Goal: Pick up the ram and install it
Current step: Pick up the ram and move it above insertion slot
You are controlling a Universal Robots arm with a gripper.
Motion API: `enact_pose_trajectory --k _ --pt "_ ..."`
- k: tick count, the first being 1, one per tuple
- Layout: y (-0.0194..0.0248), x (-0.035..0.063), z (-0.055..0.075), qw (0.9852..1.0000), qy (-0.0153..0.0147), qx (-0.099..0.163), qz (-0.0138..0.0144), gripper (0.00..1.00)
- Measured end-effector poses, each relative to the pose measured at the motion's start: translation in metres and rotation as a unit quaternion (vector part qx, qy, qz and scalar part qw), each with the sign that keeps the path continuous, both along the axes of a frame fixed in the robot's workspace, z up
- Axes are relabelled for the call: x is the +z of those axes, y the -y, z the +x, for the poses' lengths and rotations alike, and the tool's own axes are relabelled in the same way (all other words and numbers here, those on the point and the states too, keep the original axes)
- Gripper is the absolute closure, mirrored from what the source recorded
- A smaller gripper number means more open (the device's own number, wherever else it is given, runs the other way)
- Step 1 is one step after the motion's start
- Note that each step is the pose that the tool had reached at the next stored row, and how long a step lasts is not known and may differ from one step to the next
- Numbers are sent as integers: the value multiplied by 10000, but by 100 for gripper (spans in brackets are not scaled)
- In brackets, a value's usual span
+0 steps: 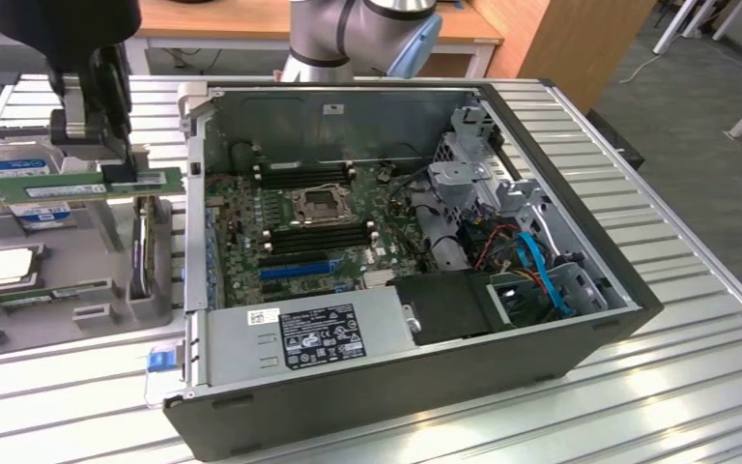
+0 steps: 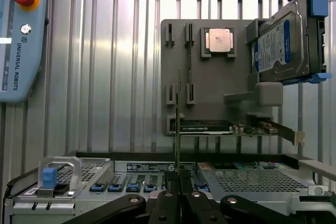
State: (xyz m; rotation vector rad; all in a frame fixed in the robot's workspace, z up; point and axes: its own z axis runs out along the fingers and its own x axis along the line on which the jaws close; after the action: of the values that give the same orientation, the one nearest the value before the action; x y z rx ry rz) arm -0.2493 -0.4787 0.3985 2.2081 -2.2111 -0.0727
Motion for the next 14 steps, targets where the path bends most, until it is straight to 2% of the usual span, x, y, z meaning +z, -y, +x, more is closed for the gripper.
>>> enact_pose_trajectory --k 14 --pt "0 0 296 10000 0 0 0 89"
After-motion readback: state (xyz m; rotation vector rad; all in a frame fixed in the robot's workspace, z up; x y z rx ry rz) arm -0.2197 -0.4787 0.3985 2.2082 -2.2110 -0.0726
